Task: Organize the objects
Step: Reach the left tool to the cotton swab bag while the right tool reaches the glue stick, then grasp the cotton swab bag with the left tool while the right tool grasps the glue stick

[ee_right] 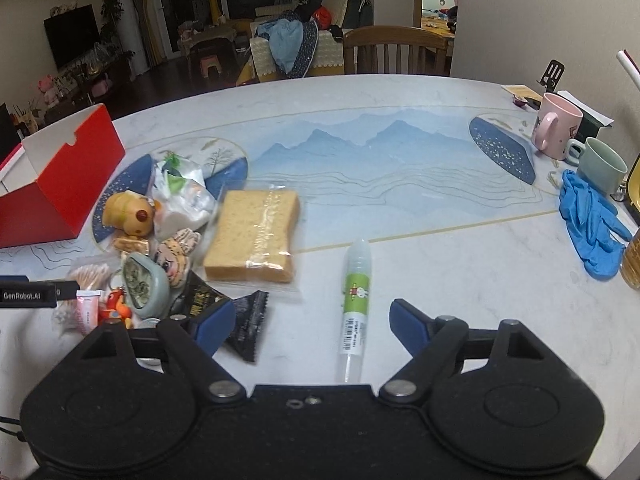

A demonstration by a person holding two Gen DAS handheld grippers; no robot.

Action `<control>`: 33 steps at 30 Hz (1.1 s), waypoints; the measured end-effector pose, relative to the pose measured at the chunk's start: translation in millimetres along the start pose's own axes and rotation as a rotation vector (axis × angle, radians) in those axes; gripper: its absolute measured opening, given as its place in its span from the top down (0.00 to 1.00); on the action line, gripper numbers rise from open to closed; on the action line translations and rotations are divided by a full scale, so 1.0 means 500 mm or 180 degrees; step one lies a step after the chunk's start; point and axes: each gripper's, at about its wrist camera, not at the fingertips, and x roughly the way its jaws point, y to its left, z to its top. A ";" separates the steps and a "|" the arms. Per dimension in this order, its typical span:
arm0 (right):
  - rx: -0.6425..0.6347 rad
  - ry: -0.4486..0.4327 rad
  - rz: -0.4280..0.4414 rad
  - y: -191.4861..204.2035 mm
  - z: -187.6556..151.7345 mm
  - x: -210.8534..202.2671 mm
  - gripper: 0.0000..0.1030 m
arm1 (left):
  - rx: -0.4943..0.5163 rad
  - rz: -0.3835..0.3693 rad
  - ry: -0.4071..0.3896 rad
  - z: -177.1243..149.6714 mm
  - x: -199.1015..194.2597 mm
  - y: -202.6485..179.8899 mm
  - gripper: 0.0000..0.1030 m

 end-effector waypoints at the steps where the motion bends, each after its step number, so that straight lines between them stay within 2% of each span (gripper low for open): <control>1: -0.0010 0.0007 0.0001 -0.002 0.000 0.004 0.18 | 0.0005 0.0002 0.0000 0.005 0.005 -0.004 0.01; 12: -0.0147 0.0182 -0.0065 -0.020 -0.007 0.063 0.28 | 0.0018 -0.0018 0.0149 0.031 0.051 -0.028 0.01; 20: -0.0212 0.0302 -0.0014 -0.023 -0.010 0.103 0.45 | -0.0083 0.0024 0.0188 0.035 0.064 -0.021 0.02; 28: -0.0271 0.0370 -0.0030 -0.024 -0.012 0.128 0.58 | -0.0083 0.0026 0.0245 0.033 0.064 -0.022 0.23; 32: -0.0286 0.0368 -0.0060 -0.027 -0.010 0.137 0.66 | -0.0093 0.0036 0.0223 0.032 0.056 -0.020 0.43; 33: -0.0289 0.0360 -0.0063 -0.028 -0.009 0.138 0.69 | -0.0105 0.0042 0.0216 0.032 0.054 -0.018 0.52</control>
